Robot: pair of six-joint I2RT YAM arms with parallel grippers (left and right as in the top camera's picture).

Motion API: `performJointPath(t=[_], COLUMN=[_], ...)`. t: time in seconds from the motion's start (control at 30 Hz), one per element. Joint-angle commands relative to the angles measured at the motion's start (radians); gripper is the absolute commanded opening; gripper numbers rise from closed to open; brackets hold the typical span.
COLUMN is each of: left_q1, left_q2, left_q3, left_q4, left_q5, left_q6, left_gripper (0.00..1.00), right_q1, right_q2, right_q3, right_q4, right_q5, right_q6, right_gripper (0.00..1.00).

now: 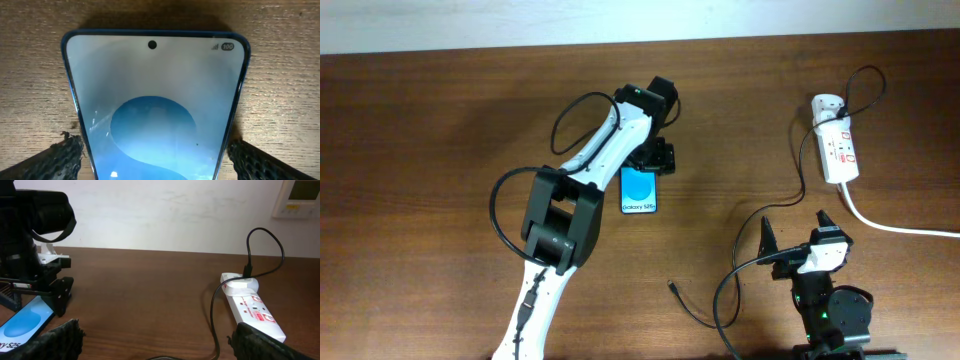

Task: Plug charger to phone and switch on socket
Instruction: 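Lower the left gripper onto the phone's top edge and close, then lift the phone upright with the left gripper and raise it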

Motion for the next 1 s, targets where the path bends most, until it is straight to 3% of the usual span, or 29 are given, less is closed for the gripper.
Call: performJointPath(t=[0.0,0.27,0.97], left_q1=[-0.002,0.014,0.029], left_q2=[0.009,0.01,0.011], left_q3=[-0.051,-0.124,-0.125], left_q4=[0.012,0.1,0.06], left_q5=[-0.023,0.048,0.038], left_q6=[0.001,0.002,0.002], left_gripper=[0.99,0.99,0.98], right_q1=[0.007,0.007,0.007], right_q2=[-0.006,-0.006,-0.006], right_q3=[-0.005,-0.005,-0.005], right_q4=[-0.005,-0.005,-0.005], right_q5=[0.002,0.002,0.002], right_q6=[0.005,0.005,0.005], right_gripper=[0.98,0.98,0.98])
